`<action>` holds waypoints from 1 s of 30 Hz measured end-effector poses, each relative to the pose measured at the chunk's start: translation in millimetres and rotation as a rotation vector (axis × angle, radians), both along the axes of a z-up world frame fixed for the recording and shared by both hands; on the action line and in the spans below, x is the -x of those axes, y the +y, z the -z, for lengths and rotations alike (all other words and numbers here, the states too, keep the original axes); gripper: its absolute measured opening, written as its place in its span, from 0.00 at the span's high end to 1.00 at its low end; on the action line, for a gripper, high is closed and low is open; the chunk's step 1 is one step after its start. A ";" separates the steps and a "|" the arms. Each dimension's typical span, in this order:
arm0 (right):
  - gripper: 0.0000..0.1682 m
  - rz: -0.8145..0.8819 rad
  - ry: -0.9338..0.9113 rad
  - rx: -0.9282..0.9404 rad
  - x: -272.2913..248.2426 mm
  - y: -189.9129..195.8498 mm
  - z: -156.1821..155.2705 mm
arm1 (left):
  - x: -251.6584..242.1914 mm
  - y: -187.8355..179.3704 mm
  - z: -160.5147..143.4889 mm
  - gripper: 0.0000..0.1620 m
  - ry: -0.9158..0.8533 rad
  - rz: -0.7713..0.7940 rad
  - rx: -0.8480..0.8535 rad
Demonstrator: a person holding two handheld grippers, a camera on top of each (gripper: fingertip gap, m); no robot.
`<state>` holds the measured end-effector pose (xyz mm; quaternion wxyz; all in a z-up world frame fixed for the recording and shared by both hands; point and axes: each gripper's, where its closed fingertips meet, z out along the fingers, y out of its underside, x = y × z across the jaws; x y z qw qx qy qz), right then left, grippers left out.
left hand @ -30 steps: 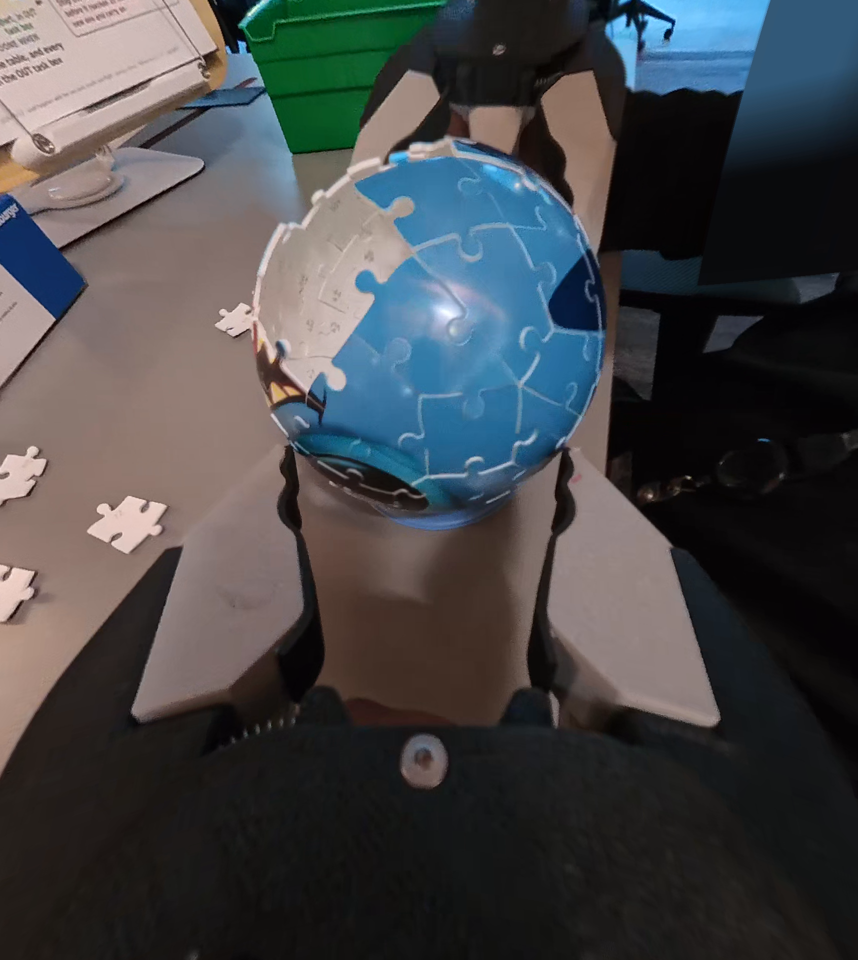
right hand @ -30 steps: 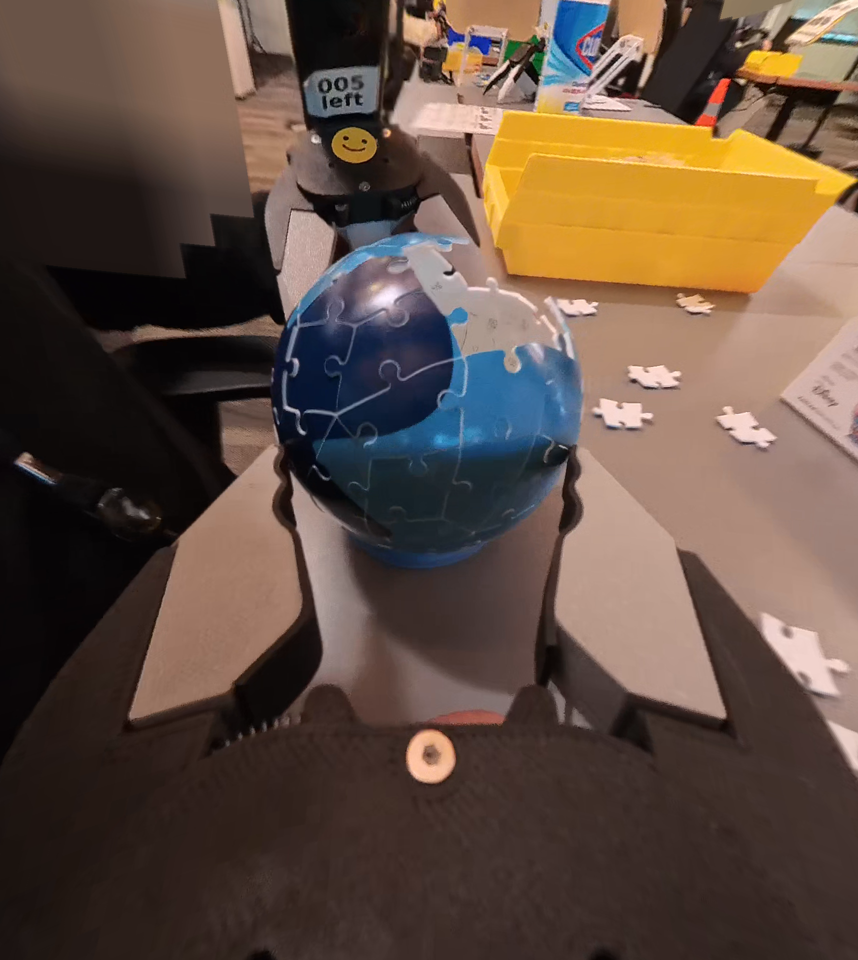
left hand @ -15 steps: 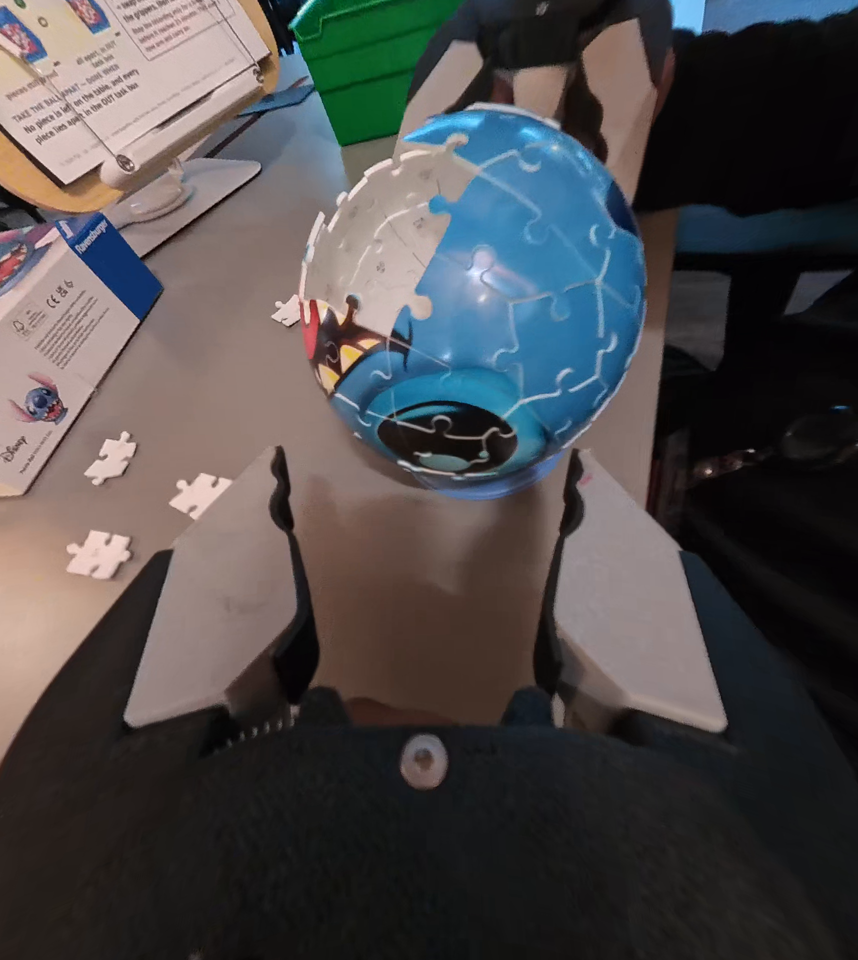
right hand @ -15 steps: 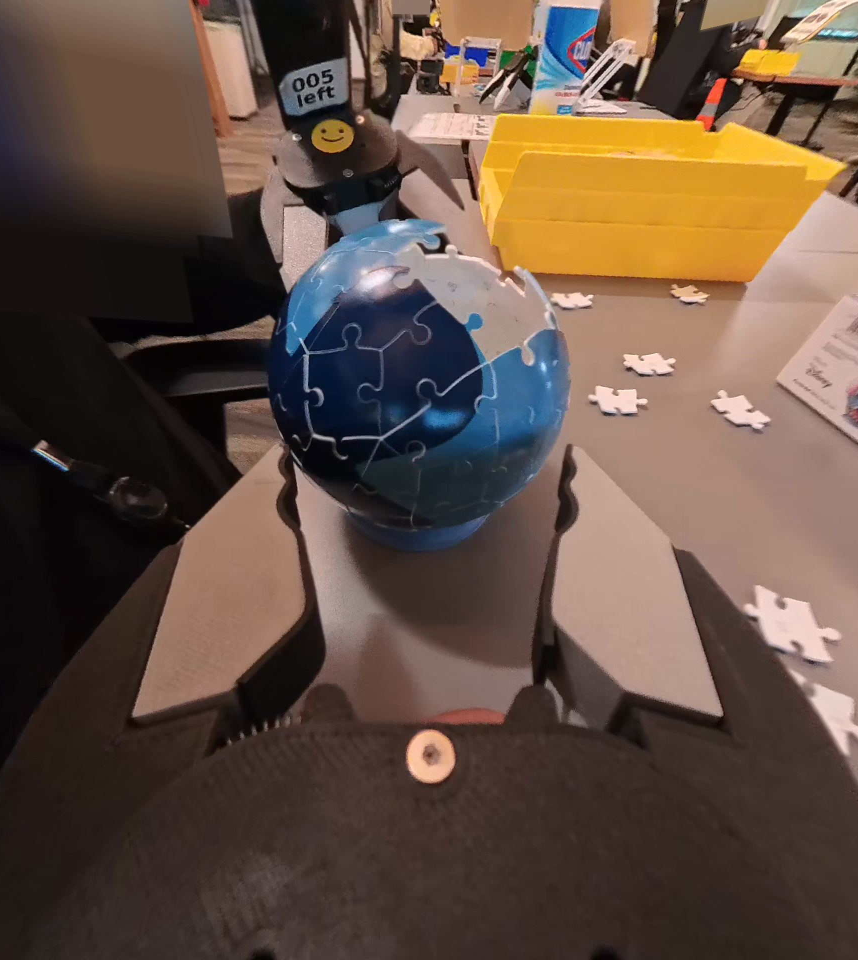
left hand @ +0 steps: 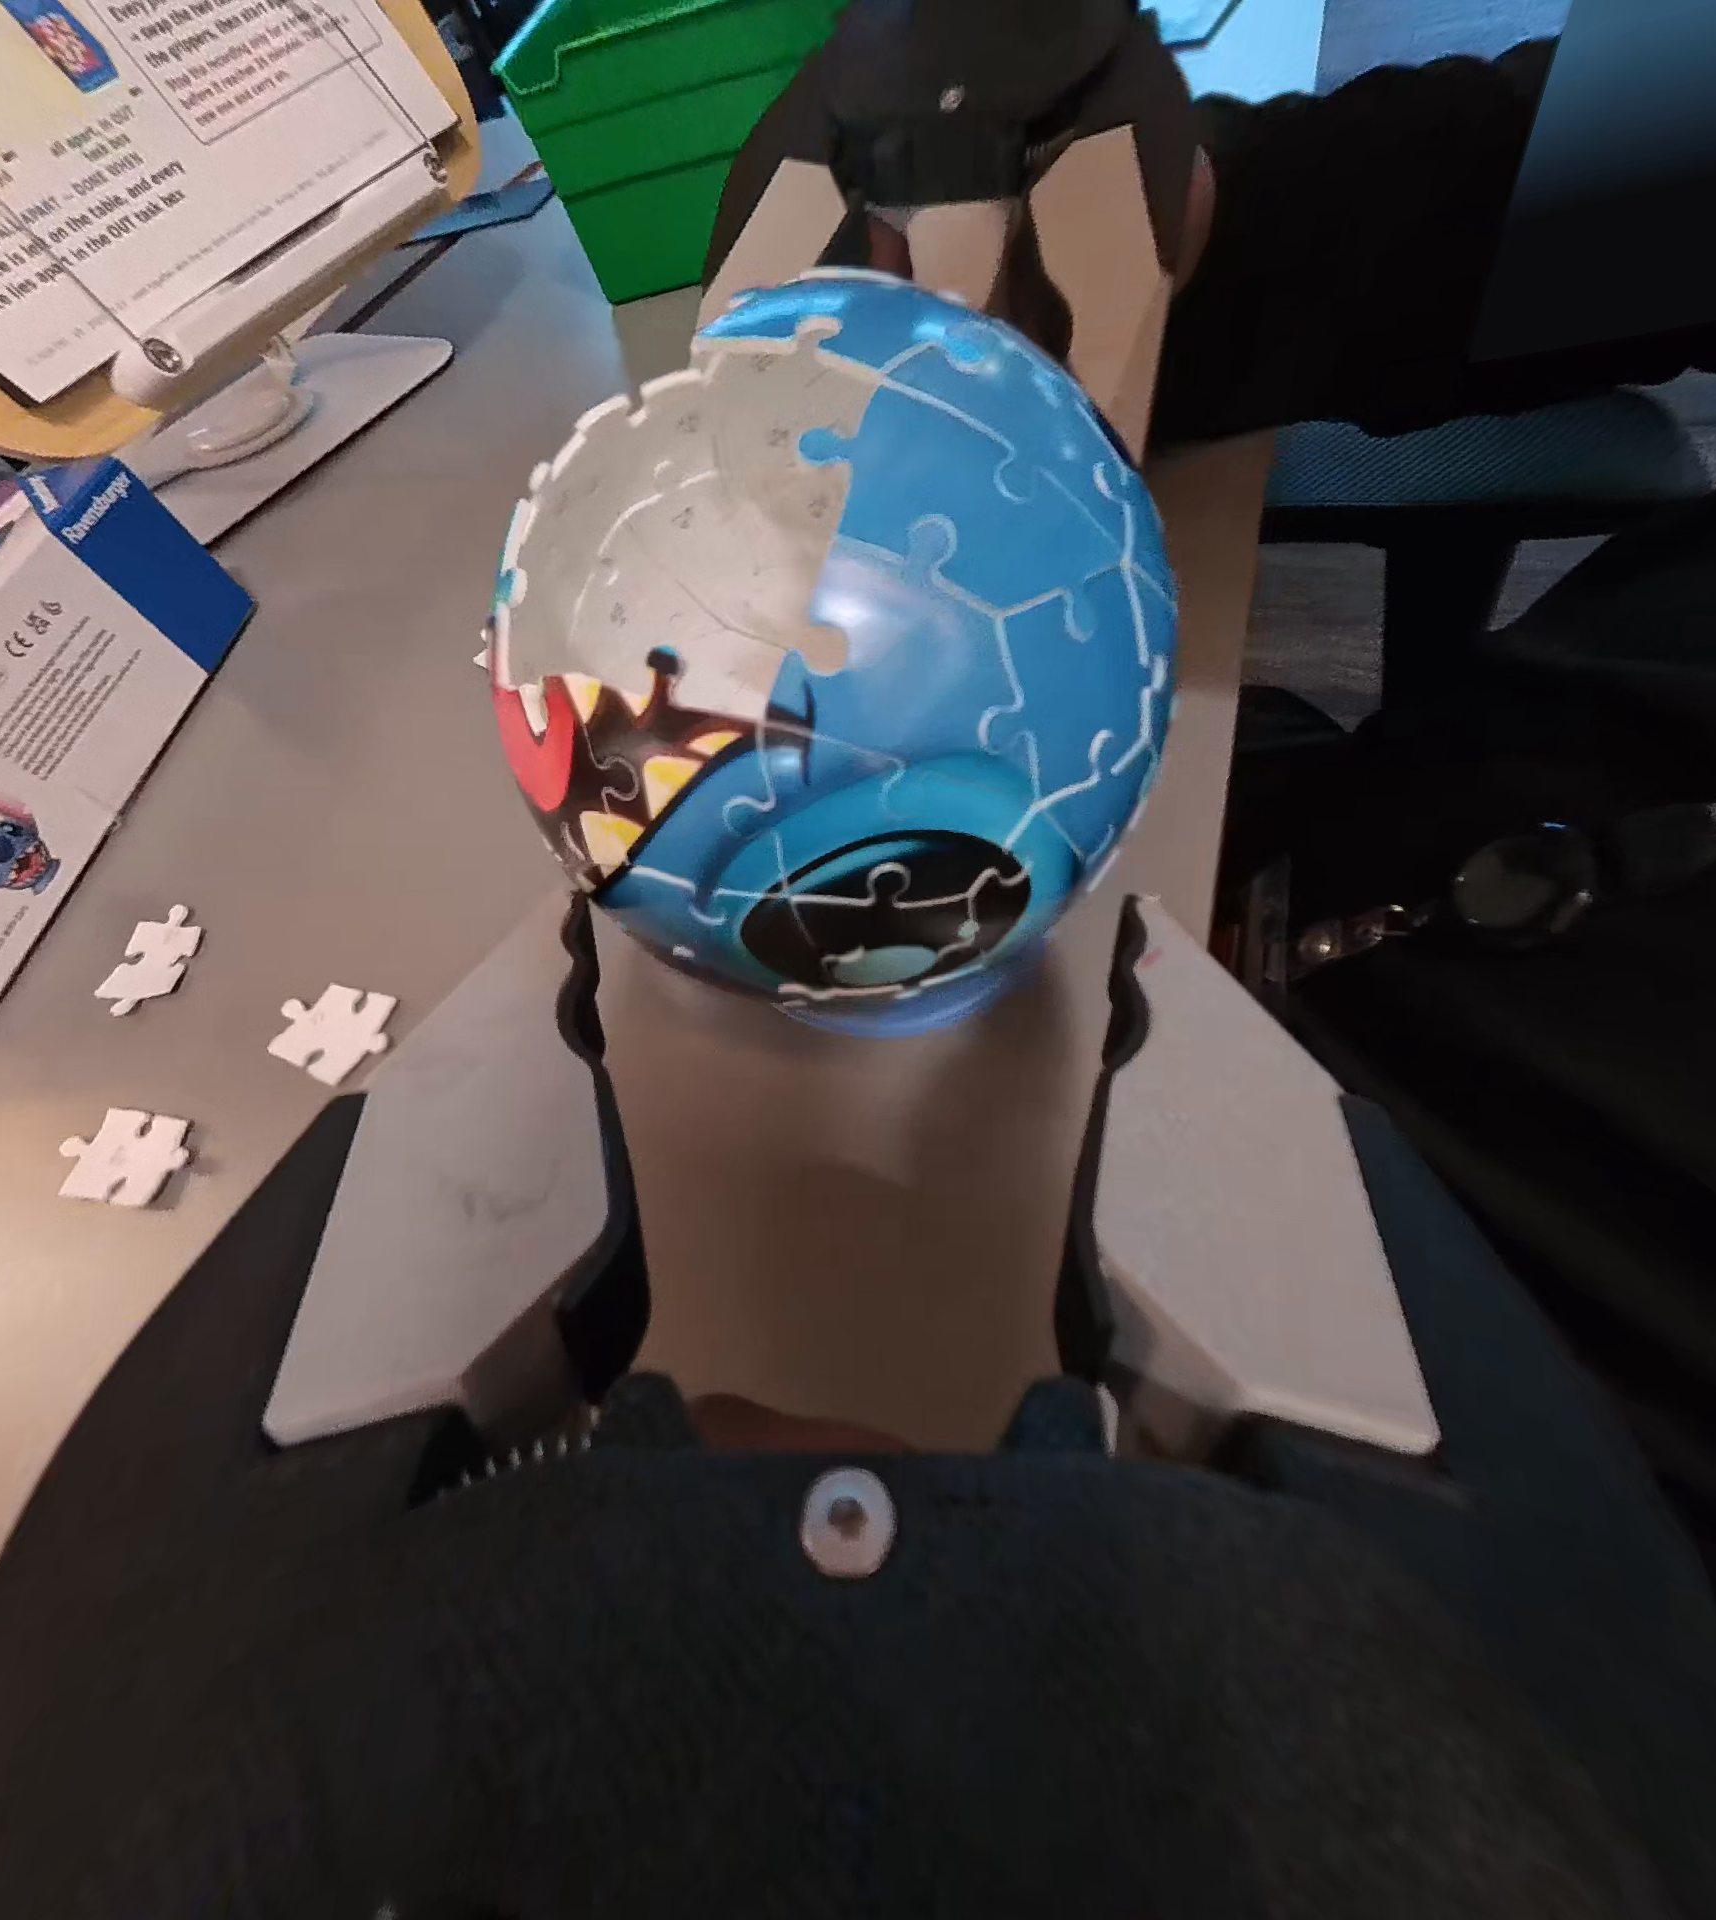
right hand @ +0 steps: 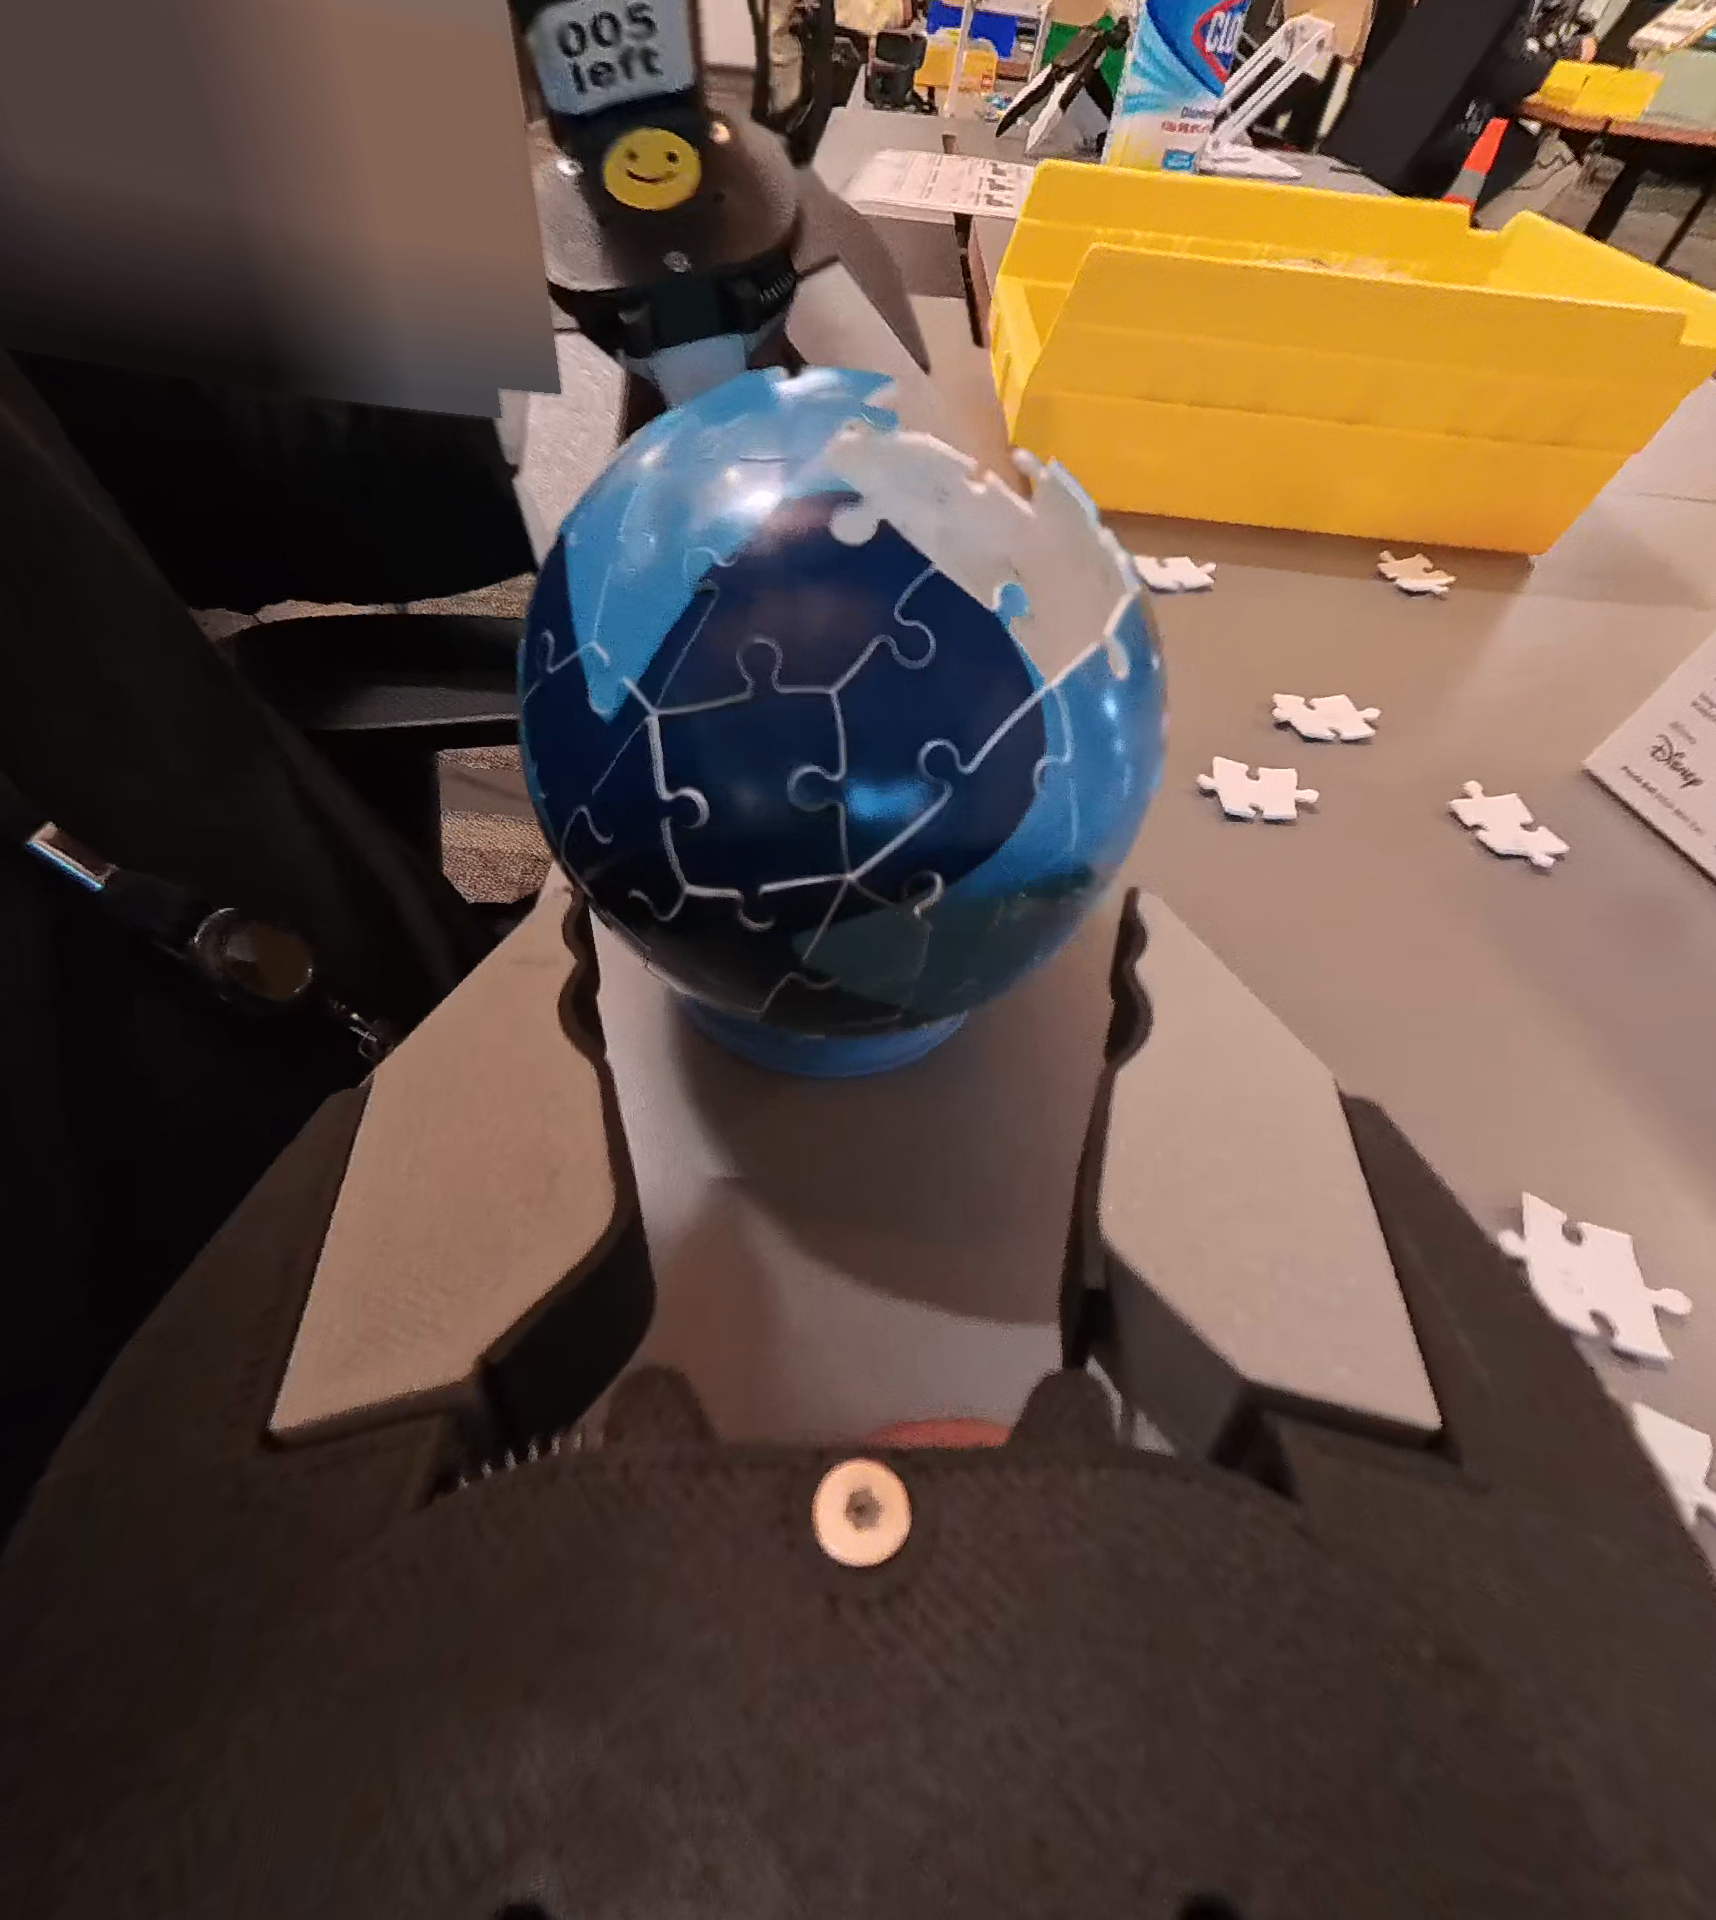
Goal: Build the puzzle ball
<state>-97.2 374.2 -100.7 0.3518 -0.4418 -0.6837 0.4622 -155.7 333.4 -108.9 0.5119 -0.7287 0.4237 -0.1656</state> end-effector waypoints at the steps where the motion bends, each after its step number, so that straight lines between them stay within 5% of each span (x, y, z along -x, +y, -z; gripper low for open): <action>1: 0.42 0.008 -0.006 0.004 -0.4 2.6 1.0 | 0.2 -4.5 -1.2 0.39 -0.006 -0.003 0.003; 6: 0.43 0.023 0.021 -0.009 -4.4 5.4 -4.7 | 8.3 -19.3 -7.2 0.43 -0.023 -0.015 -0.049; 17: 0.44 0.004 0.049 -0.091 2.5 -7.7 -9.9 | 1.1 7.7 4.0 0.38 0.005 0.030 -0.021; 30: 0.42 -0.032 0.024 0.033 4.6 -8.2 -6.7 | 0.8 1.8 -2.0 0.42 -0.050 0.018 0.027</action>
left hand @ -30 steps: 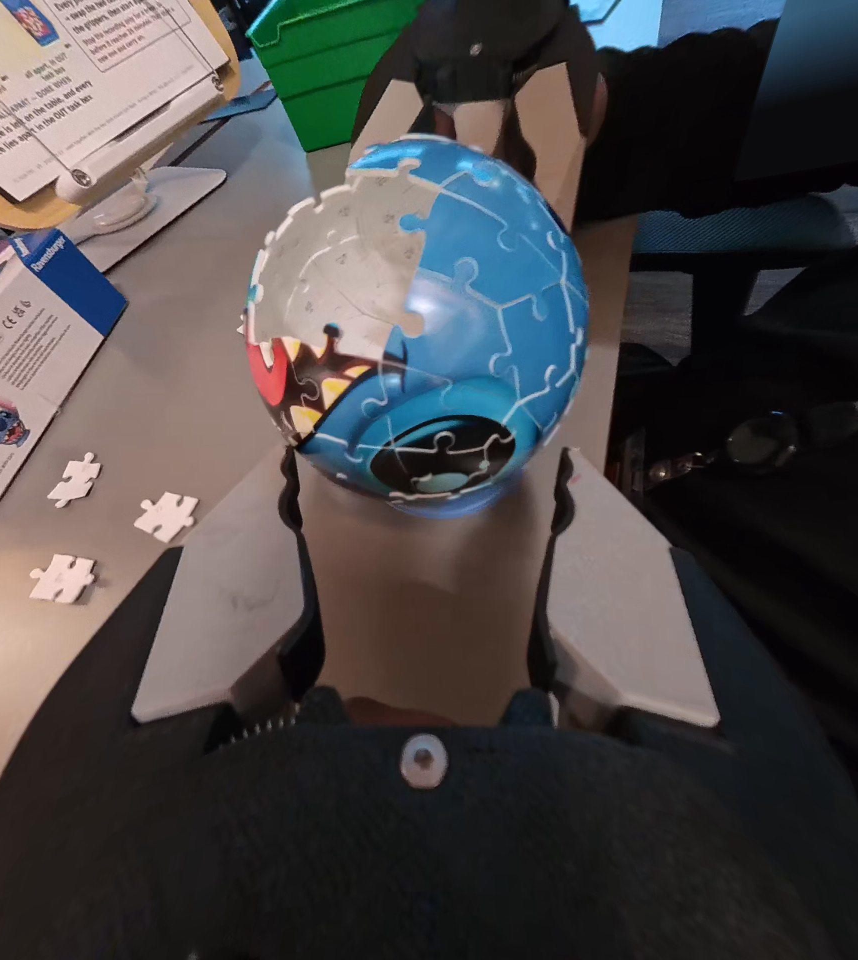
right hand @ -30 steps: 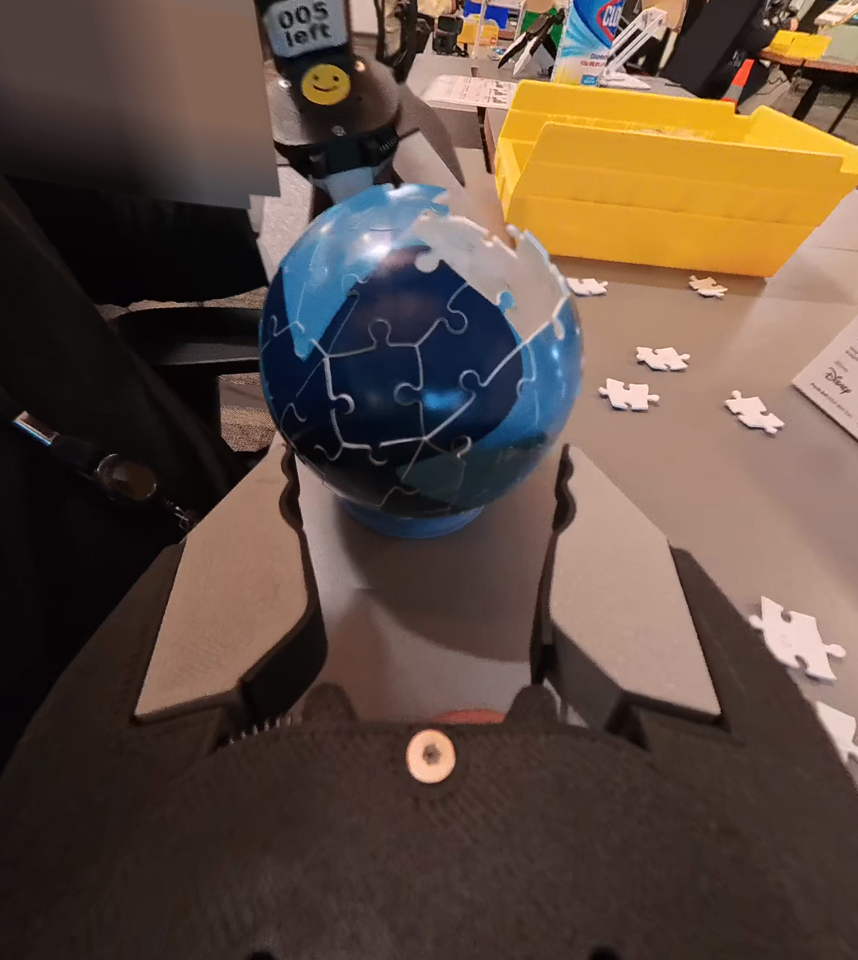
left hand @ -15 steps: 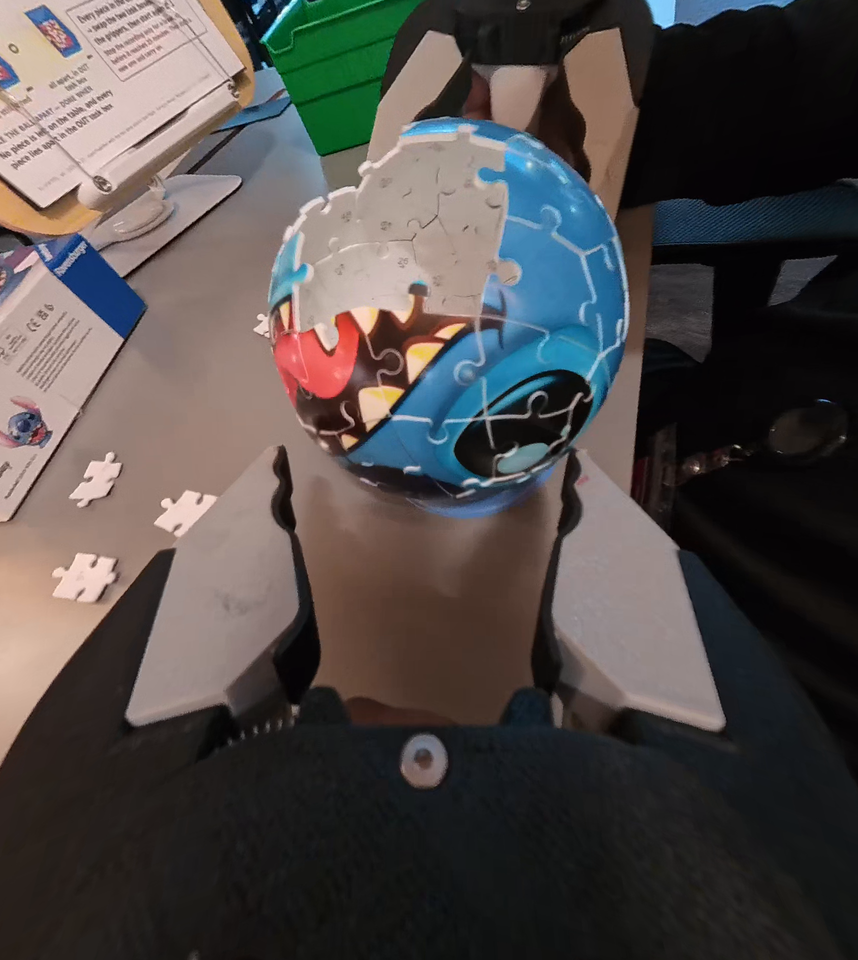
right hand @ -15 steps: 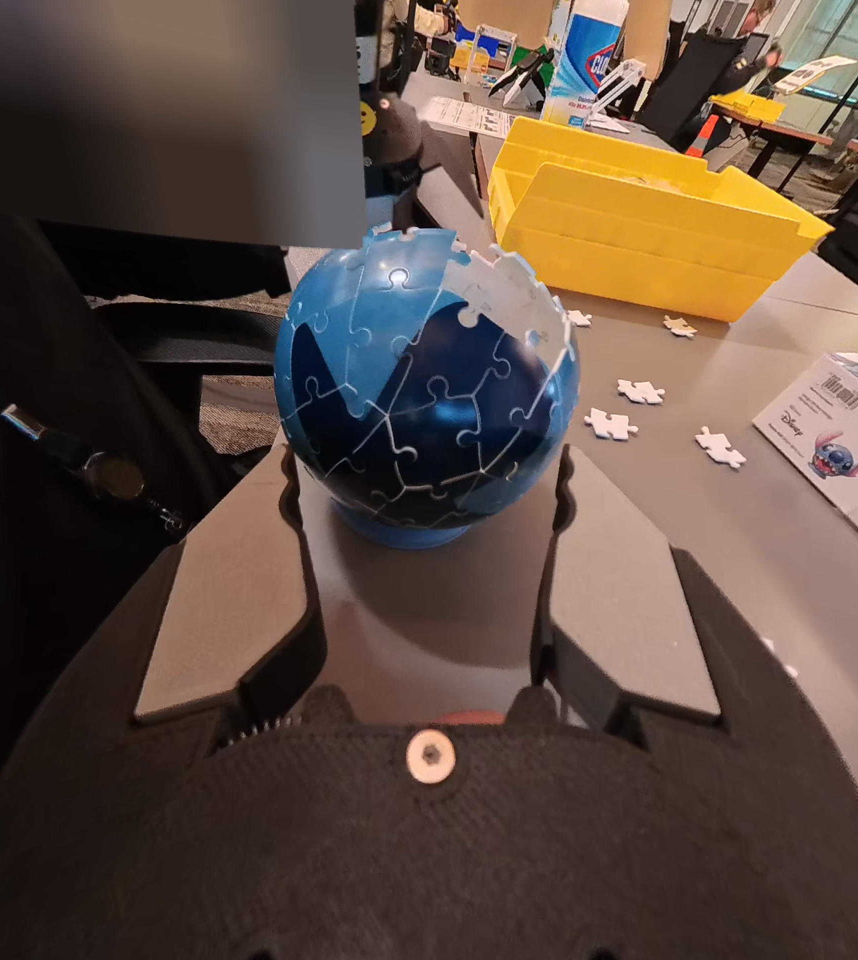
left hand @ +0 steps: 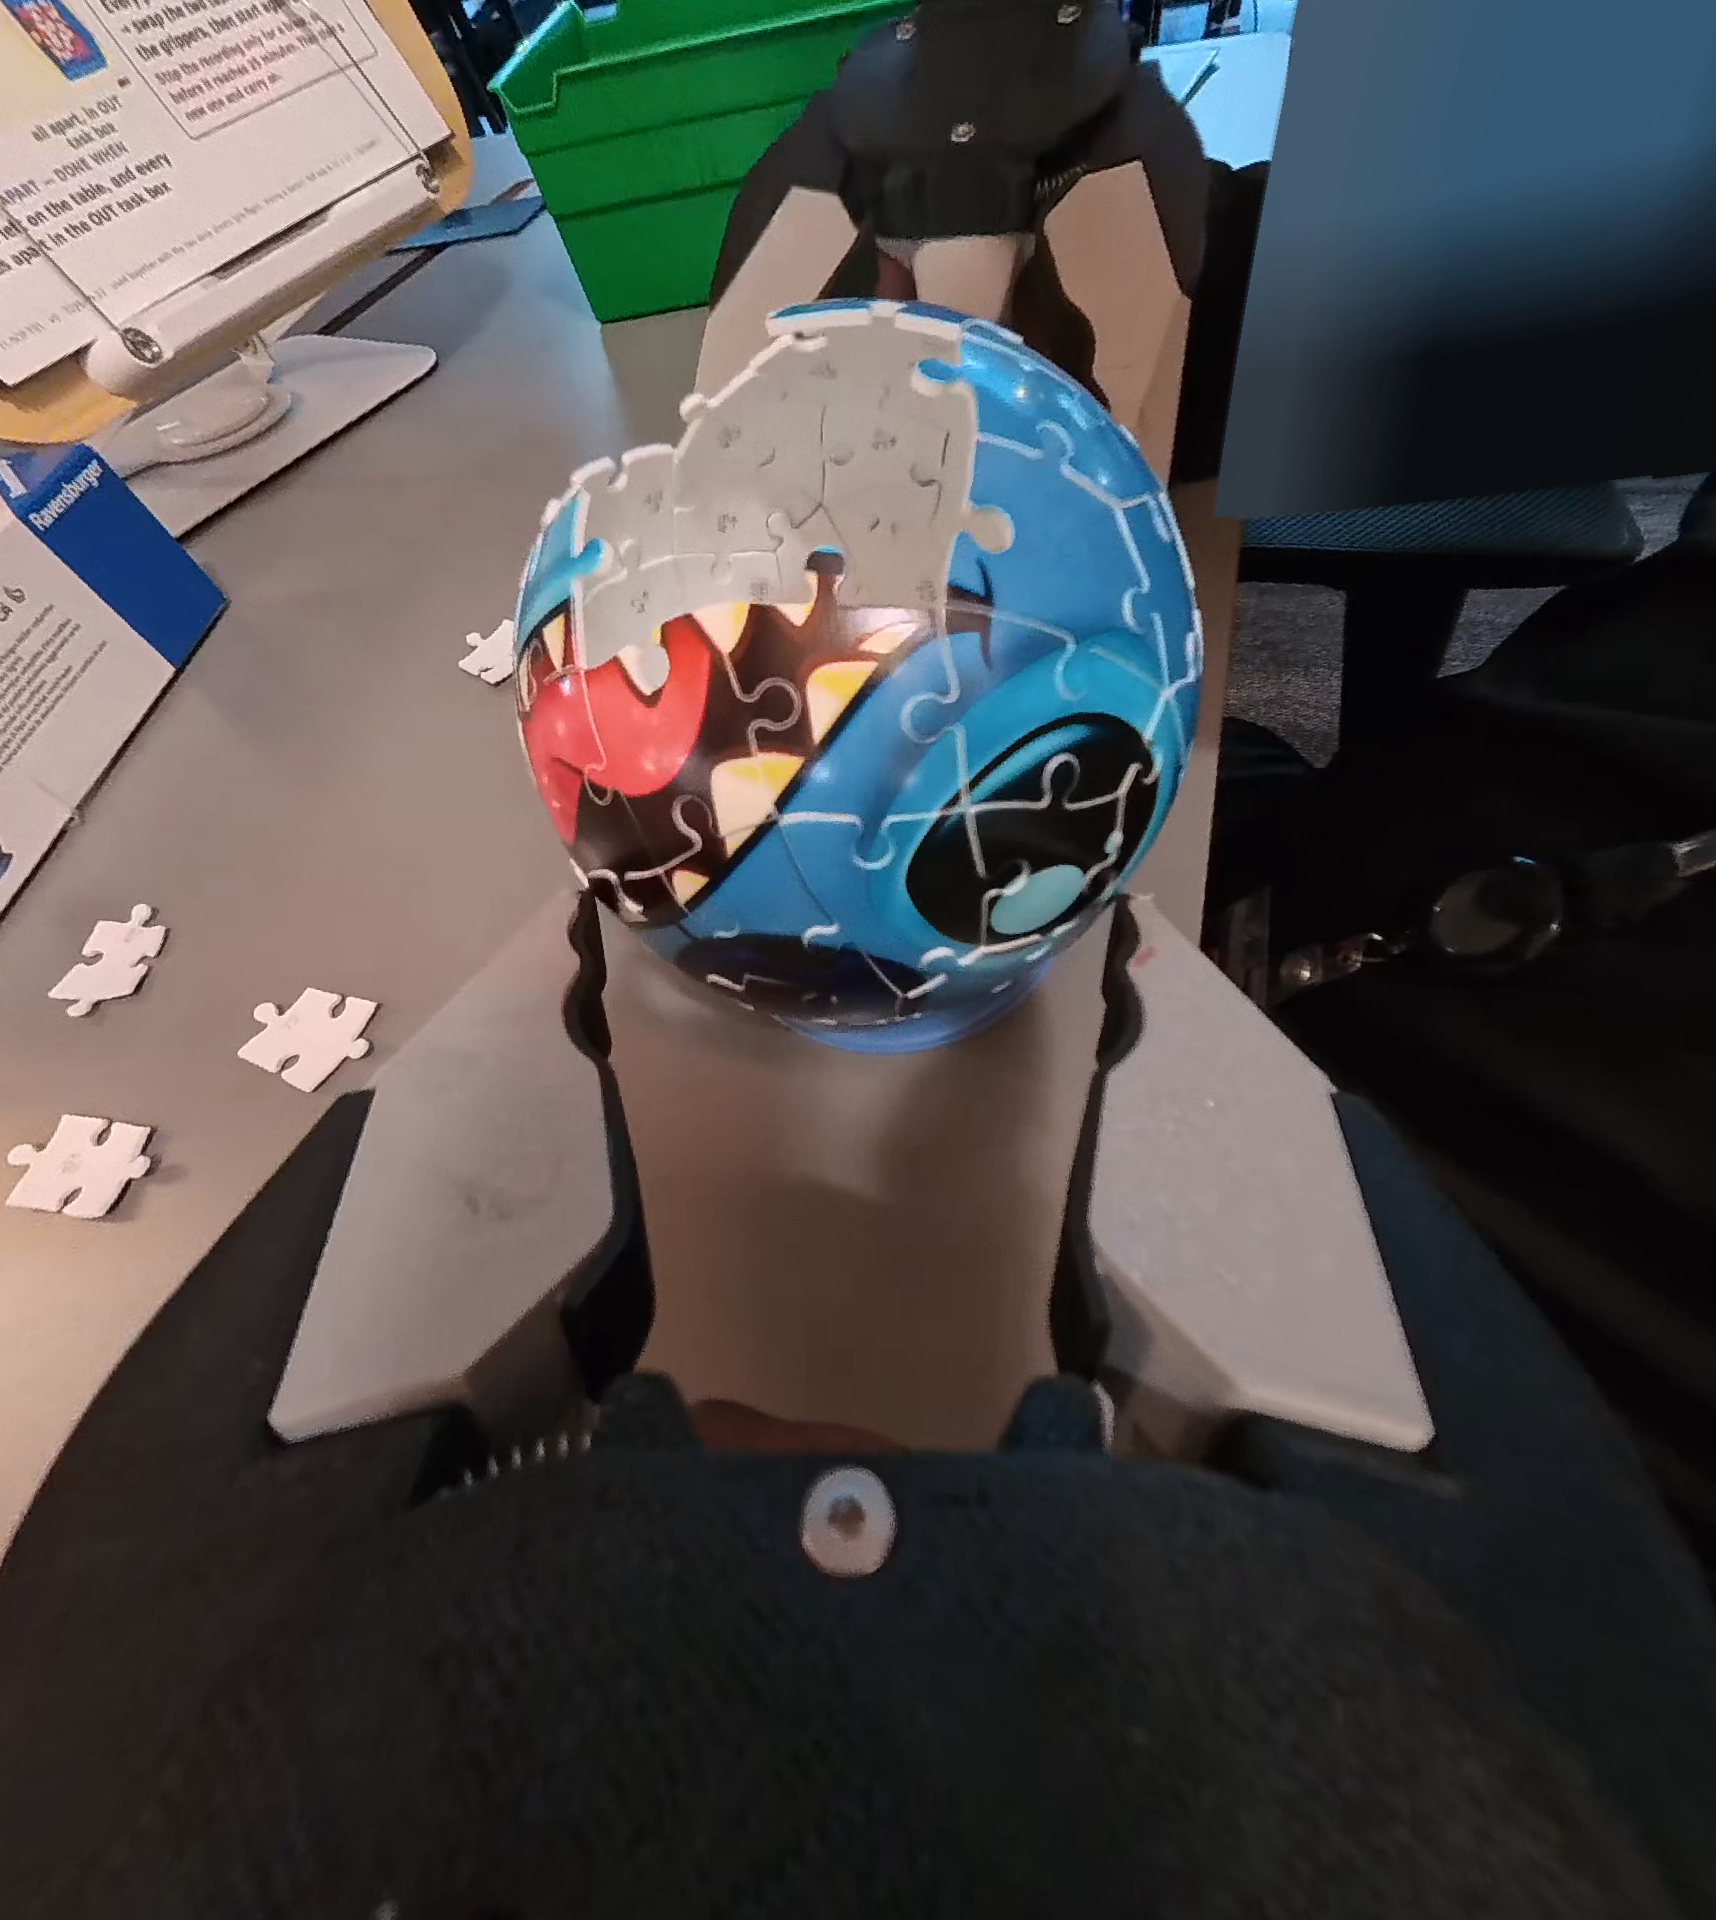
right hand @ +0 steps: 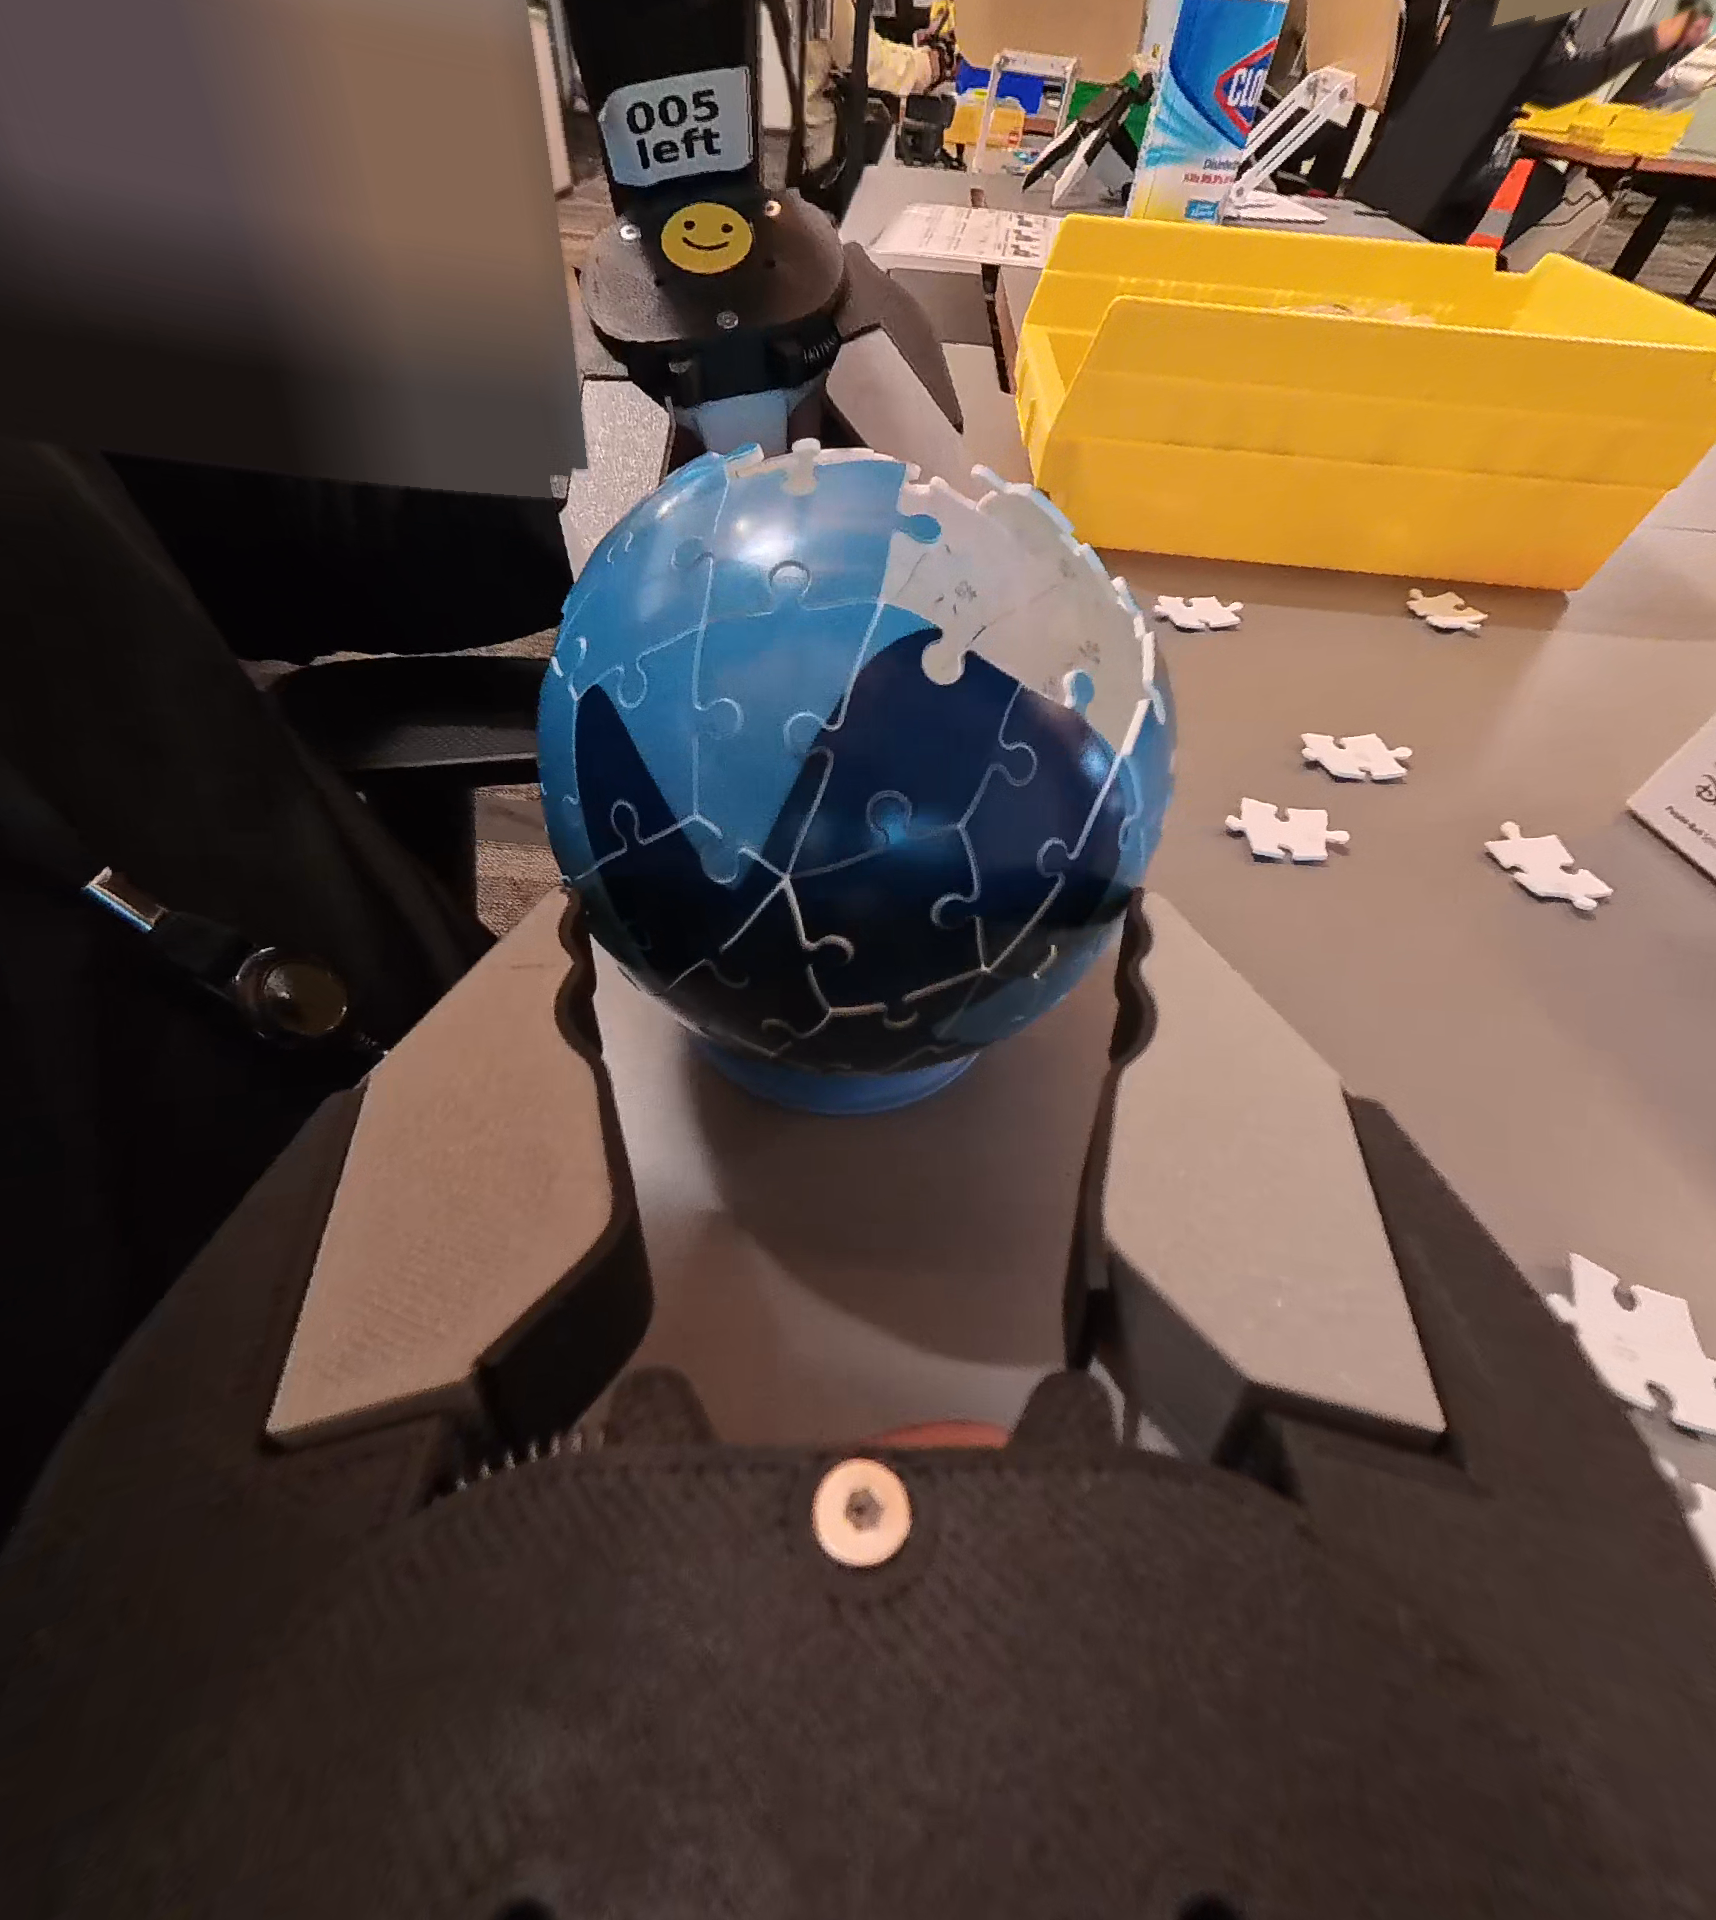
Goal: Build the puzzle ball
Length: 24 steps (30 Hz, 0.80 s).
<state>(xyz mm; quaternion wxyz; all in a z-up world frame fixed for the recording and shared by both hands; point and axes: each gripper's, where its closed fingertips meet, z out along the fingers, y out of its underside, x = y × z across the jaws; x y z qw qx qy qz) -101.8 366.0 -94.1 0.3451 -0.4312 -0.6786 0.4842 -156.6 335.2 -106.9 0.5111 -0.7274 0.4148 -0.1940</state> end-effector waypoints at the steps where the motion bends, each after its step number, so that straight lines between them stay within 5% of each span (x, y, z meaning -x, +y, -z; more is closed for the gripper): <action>1: 0.42 -0.002 -0.004 0.009 0.0 0.0 0.6 | 0.0 -0.2 -0.7 0.42 -0.002 -0.001 0.000; 10: 0.42 -0.016 -0.012 0.009 -3.9 -0.3 1.9 | 3.4 -9.7 -3.0 0.42 0.006 0.000 -0.022; 16: 0.47 0.026 0.055 0.024 -29.5 24.2 -13.1 | 64.2 -9.9 -16.2 0.50 -0.023 -0.127 -0.051; 24: 0.51 0.105 0.092 0.049 -36.1 79.2 -31.9 | 137.8 59.0 -32.6 0.69 -0.001 -0.421 0.038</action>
